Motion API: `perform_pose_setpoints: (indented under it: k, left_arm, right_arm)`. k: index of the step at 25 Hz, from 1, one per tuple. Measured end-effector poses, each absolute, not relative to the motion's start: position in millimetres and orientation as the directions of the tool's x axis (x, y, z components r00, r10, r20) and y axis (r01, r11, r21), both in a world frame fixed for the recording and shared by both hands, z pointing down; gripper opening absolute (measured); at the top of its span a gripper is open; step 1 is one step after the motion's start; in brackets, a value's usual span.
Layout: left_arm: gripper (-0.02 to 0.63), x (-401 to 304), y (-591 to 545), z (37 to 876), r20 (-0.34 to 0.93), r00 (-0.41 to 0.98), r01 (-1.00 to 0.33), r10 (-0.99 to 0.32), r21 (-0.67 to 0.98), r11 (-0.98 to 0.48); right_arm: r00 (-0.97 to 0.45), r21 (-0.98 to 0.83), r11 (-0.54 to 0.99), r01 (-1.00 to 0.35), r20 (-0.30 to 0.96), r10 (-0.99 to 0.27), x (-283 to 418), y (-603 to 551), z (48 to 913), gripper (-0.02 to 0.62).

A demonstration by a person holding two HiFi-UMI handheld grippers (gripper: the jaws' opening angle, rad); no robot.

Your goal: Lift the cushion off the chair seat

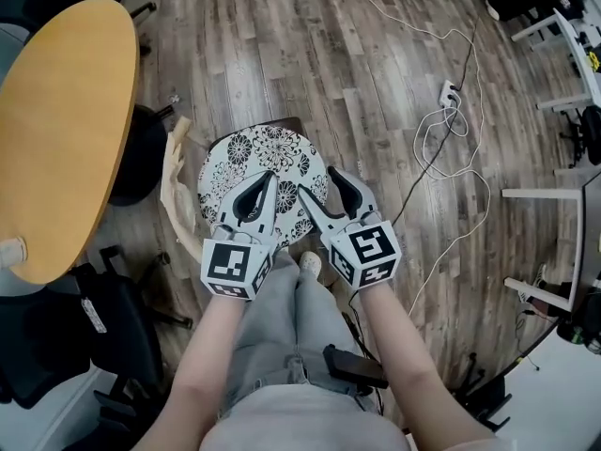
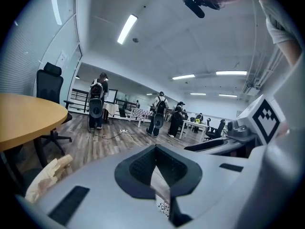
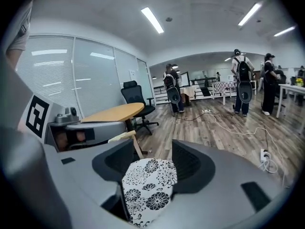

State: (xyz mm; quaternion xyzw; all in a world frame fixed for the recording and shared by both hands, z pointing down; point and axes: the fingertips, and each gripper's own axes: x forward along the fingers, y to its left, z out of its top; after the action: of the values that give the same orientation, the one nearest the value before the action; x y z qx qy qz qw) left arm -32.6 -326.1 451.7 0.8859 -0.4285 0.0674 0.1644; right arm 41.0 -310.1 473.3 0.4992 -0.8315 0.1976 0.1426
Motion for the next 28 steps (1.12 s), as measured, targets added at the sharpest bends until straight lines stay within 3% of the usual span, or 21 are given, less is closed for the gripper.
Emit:
perform_pose_setpoints:
  k: [28]
  left_arm:
    - [0.002,20,-364,644,0.37,0.614,-0.79,-0.697,0.288,-0.542]
  right_arm:
    - [-0.393,-0.211,0.359,-0.909,0.717,-0.575,109,-363,774,0.264]
